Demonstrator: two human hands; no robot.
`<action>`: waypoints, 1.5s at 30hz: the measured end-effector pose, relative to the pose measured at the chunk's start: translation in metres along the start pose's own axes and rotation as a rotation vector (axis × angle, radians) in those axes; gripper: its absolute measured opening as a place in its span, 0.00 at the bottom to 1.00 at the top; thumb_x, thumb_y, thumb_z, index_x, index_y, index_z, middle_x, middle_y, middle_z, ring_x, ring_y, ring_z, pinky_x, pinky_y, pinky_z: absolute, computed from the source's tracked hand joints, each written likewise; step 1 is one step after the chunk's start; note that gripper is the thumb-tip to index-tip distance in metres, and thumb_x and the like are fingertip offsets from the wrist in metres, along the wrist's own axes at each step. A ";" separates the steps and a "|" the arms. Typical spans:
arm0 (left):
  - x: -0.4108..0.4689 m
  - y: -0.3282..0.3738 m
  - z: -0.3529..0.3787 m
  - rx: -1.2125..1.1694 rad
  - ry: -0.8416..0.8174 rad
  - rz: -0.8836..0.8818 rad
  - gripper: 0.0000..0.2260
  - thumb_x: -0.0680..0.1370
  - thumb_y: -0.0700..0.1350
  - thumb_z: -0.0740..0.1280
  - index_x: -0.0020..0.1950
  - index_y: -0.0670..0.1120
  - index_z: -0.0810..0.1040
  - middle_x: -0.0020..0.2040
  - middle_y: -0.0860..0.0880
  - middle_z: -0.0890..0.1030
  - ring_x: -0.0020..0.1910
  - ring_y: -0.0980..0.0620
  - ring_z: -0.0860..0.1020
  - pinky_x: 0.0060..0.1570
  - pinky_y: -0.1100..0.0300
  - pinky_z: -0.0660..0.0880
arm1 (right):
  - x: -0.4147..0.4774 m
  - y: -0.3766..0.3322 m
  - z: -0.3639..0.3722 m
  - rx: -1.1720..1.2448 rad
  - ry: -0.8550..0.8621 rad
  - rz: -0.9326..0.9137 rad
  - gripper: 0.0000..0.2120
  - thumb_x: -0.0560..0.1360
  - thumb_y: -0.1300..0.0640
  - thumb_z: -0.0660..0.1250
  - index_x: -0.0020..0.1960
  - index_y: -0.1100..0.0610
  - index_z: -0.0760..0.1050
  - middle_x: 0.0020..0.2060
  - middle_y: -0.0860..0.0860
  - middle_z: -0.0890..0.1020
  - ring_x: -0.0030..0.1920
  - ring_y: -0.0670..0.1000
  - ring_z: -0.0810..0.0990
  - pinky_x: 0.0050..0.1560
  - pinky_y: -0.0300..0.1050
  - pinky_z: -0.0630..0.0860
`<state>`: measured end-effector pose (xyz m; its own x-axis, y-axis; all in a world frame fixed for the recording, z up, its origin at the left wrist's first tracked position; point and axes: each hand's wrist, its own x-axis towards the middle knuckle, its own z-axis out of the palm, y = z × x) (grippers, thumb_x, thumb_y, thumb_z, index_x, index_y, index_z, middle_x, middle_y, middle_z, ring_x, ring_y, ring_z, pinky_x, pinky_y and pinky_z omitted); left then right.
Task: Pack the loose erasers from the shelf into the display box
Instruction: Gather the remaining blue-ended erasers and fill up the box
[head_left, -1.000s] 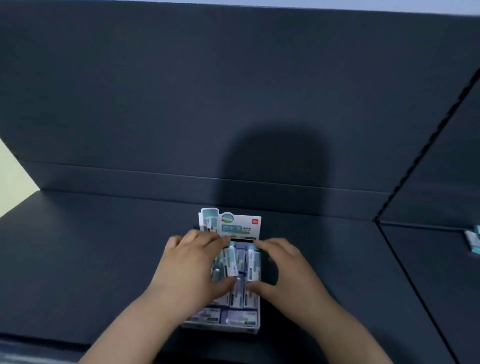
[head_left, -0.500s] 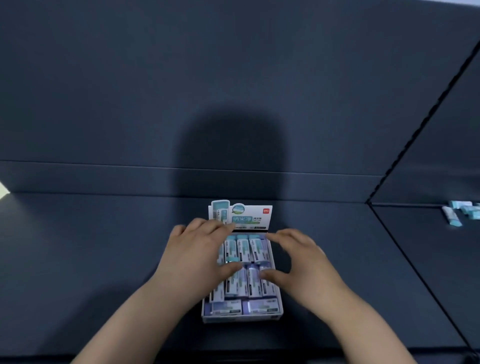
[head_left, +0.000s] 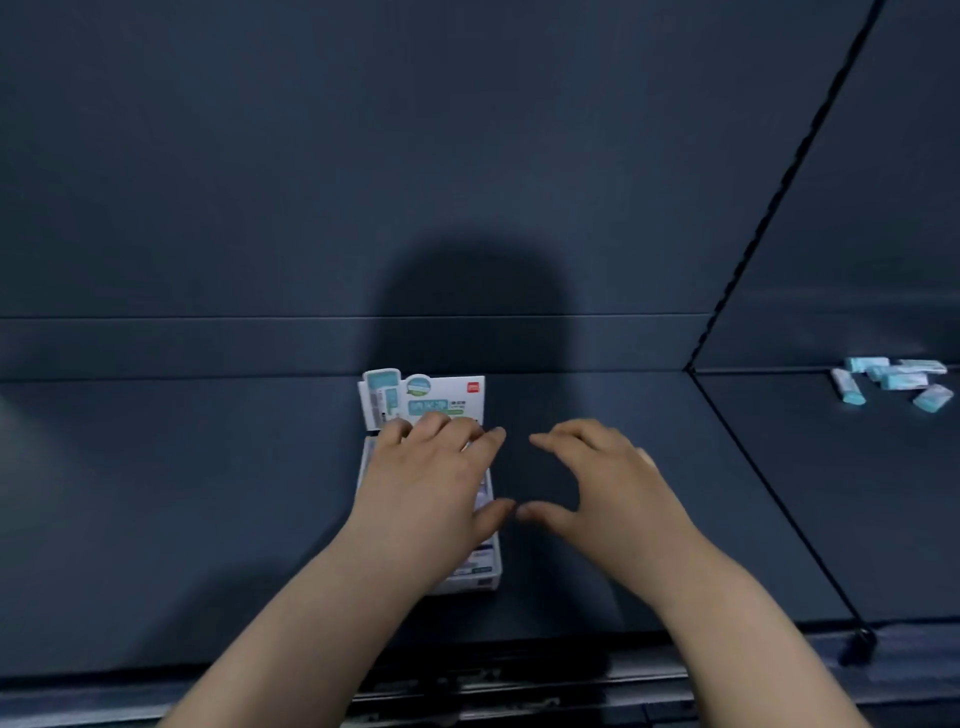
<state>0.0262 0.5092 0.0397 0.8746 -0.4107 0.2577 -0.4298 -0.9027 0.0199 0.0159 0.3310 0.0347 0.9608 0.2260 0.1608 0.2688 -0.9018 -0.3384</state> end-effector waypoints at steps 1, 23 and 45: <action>0.005 0.011 0.001 0.000 -0.001 0.004 0.30 0.74 0.65 0.55 0.73 0.56 0.57 0.67 0.57 0.68 0.66 0.53 0.63 0.61 0.54 0.58 | -0.004 0.011 -0.005 0.007 0.003 -0.001 0.32 0.69 0.37 0.65 0.70 0.44 0.62 0.63 0.41 0.67 0.64 0.44 0.63 0.65 0.44 0.61; 0.122 0.292 0.050 -0.076 0.020 -0.032 0.30 0.74 0.64 0.53 0.74 0.56 0.53 0.67 0.59 0.66 0.66 0.54 0.63 0.61 0.57 0.58 | -0.106 0.313 -0.109 0.092 -0.021 0.138 0.32 0.68 0.39 0.69 0.69 0.43 0.64 0.63 0.41 0.66 0.65 0.44 0.64 0.66 0.45 0.63; 0.186 0.378 0.082 -0.085 -0.129 -0.033 0.26 0.72 0.56 0.68 0.69 0.52 0.70 0.59 0.54 0.77 0.57 0.50 0.75 0.54 0.53 0.70 | -0.094 0.444 -0.126 0.261 0.059 0.386 0.26 0.70 0.48 0.70 0.65 0.53 0.69 0.62 0.46 0.66 0.62 0.49 0.71 0.65 0.43 0.67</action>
<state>0.0450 0.0813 0.0162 0.9078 -0.3987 0.1297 -0.4128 -0.9042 0.1093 0.0361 -0.1370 -0.0136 0.9904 -0.1353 0.0270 -0.0916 -0.7912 -0.6047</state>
